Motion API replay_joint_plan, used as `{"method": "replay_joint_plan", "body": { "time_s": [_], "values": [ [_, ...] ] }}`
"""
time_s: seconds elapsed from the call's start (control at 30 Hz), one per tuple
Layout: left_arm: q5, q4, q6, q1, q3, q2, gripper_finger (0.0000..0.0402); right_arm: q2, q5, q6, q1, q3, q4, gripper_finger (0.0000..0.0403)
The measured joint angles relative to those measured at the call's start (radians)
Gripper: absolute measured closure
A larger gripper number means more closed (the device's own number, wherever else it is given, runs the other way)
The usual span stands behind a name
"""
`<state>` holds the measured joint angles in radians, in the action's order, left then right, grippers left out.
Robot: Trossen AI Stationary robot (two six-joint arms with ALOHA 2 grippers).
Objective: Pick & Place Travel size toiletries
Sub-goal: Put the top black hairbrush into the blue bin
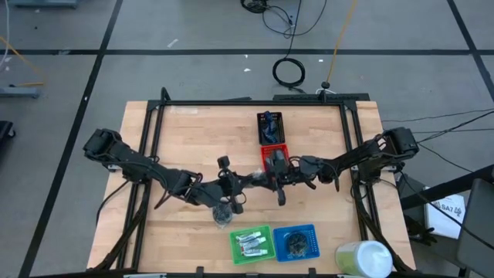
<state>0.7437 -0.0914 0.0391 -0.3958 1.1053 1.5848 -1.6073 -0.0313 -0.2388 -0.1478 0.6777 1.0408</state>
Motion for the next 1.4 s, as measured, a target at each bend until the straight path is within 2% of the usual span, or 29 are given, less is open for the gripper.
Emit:
{"method": "replay_joint_plan", "body": {
  "time_s": [0.17,0.33,0.5,0.63,0.8,0.97,1.17,1.3,1.4],
  "values": [
    [0.068,-0.032,0.039,-0.011,0.0,-0.002,0.0339,0.03,-0.001,0.005,-0.001,-0.003,-0.062,0.0381],
    [0.074,-0.075,-0.007,-0.022,0.0,-0.023,0.0244,0.111,-0.001,0.025,-0.01,-0.012,-0.208,0.0381],
    [0.078,-0.001,-0.001,-0.032,0.0,-0.057,0.0153,0.252,-0.013,0.064,-0.062,-0.024,-0.368,0.0381],
    [0.095,0.106,-0.072,-0.028,0.0,-0.086,0.0117,0.362,-0.052,0.079,-0.153,-0.031,-0.51,0.0381],
    [0.099,0.221,-0.219,0.013,-0.013,-0.075,0.0117,0.431,-0.06,0.061,-0.31,-0.031,-0.642,0.0381],
    [0.076,0.292,-0.392,0.064,-0.02,-0.052,0.0138,0.403,-0.049,-0.036,-0.446,-0.031,-0.664,0.0377],
    [0.018,0.275,-0.416,0.094,-0.02,-0.046,0.016,0.296,-0.008,-0.088,-0.546,-0.031,-0.674,0.038],
    [0.013,0.248,-0.415,0.095,-0.02,-0.044,0.017,0.242,0.075,-0.099,-0.561,-0.031,-0.708,0.0375],
    [0.012,0.251,-0.417,0.094,-0.02,-0.044,0.0176,0.221,0.083,-0.138,-0.561,-0.031,-0.741,0.0362]
  ]
}}
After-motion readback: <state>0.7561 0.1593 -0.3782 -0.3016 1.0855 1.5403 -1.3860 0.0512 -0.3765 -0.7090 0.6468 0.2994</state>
